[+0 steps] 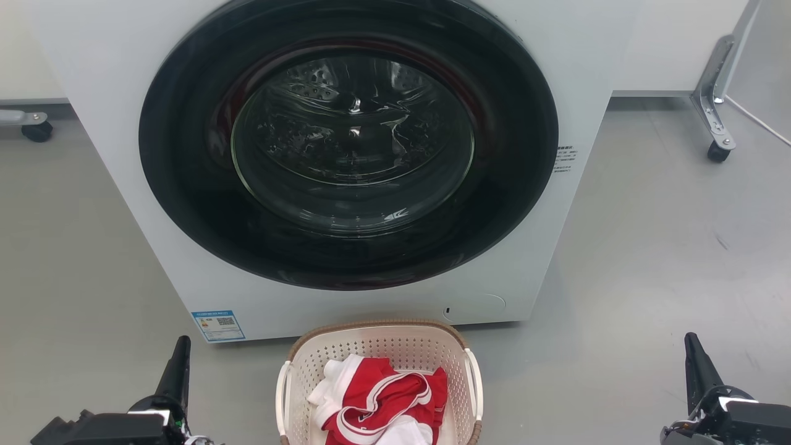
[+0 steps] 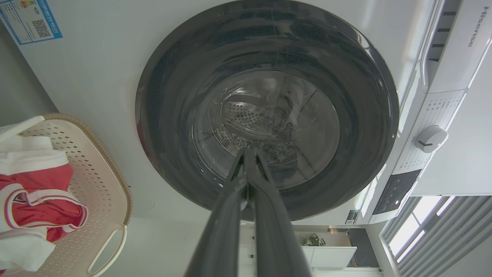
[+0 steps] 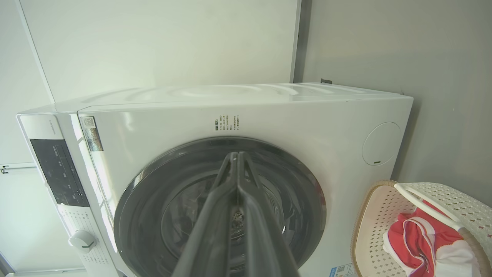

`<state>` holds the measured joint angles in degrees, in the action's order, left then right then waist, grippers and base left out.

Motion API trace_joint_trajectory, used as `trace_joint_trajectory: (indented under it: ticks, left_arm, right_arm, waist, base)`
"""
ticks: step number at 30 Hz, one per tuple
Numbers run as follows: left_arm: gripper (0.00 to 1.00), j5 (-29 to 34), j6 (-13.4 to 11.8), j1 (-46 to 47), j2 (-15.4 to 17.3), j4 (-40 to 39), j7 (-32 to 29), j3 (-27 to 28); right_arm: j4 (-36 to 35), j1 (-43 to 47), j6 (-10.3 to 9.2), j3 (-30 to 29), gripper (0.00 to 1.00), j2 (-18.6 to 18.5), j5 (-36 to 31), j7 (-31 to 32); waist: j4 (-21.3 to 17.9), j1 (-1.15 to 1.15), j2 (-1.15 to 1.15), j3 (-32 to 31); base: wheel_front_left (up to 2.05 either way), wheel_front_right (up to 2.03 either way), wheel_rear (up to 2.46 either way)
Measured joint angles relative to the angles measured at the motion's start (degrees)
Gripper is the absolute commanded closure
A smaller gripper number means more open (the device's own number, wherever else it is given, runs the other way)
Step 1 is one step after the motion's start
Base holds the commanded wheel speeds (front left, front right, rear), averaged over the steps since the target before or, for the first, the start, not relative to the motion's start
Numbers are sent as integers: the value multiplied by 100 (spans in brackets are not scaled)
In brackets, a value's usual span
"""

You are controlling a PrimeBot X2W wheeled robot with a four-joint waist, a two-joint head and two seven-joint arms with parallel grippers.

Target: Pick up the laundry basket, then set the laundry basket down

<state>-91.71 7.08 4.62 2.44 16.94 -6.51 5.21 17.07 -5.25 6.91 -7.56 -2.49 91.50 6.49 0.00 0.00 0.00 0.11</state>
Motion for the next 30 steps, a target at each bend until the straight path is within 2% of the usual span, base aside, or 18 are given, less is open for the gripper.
trace_joint_trajectory:
  ticks: [30]
  left_arm:
    - [100, 0, 0, 0, 0, -2, 0, 0]
  right_arm:
    - [-2, 0, 0, 0, 100, 0, 0, 0]
  waist:
    - [0, 0, 0, 0]
  base:
    - [0, 0, 0]
